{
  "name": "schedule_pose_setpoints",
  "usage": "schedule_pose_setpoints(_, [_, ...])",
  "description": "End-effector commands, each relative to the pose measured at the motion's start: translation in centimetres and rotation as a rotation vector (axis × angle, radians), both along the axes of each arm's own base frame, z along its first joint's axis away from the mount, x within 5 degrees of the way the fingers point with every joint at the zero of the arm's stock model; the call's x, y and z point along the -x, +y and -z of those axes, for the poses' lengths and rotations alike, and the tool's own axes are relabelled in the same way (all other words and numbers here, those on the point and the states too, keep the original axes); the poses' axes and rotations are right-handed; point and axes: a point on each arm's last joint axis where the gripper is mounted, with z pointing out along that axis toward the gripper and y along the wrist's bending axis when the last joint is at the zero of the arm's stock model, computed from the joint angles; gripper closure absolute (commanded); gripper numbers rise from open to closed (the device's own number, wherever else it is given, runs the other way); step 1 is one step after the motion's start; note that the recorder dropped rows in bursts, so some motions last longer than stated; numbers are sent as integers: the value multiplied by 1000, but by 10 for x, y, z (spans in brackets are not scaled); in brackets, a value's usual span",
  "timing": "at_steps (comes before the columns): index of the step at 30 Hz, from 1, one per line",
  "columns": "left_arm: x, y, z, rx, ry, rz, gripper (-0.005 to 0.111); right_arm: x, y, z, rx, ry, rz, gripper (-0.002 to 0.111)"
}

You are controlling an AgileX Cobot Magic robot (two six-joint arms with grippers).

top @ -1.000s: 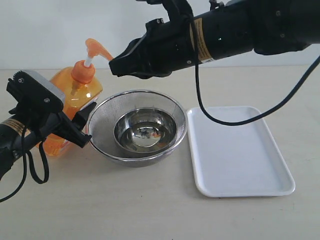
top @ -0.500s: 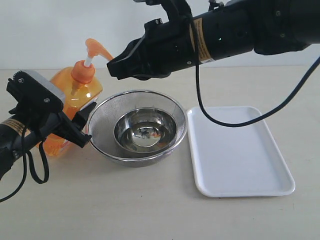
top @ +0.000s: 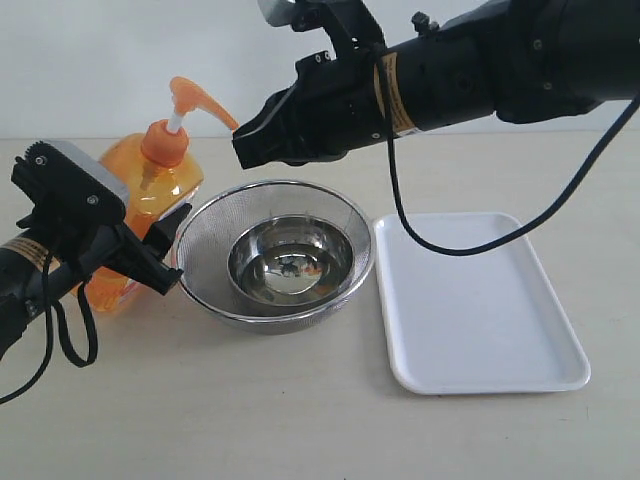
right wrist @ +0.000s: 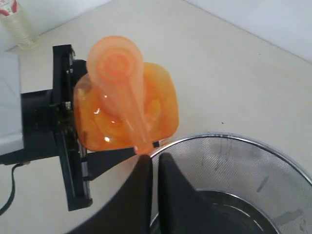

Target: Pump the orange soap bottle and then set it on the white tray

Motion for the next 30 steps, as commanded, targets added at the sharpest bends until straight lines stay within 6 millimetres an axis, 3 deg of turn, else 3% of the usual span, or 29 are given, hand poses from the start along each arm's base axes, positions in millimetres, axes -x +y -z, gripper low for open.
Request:
schedule_pose_setpoints(1, [-2, 0, -9, 24, -54, -5, 102, -2, -1, 0, 16, -30, 20, 108])
schedule_pose_setpoints(9, [-2, 0, -10, 25, -56, -5, 102, 0, -3, -5, 9, -41, 20, 108])
schedule_pose_setpoints(20, [-1, -1, -9, -40, -73, 13, 102, 12, -25, -62, -59, -191, 170, 108])
schedule_pose_setpoints(25, [-1, -1, -9, -88, -86, 21, 102, 18, -23, -70, -93, -176, 122, 108])
schedule_pose_setpoints(30, [-1, -1, -8, -106, -85, 24, 102, 31, -3, -72, -96, -191, 79, 108])
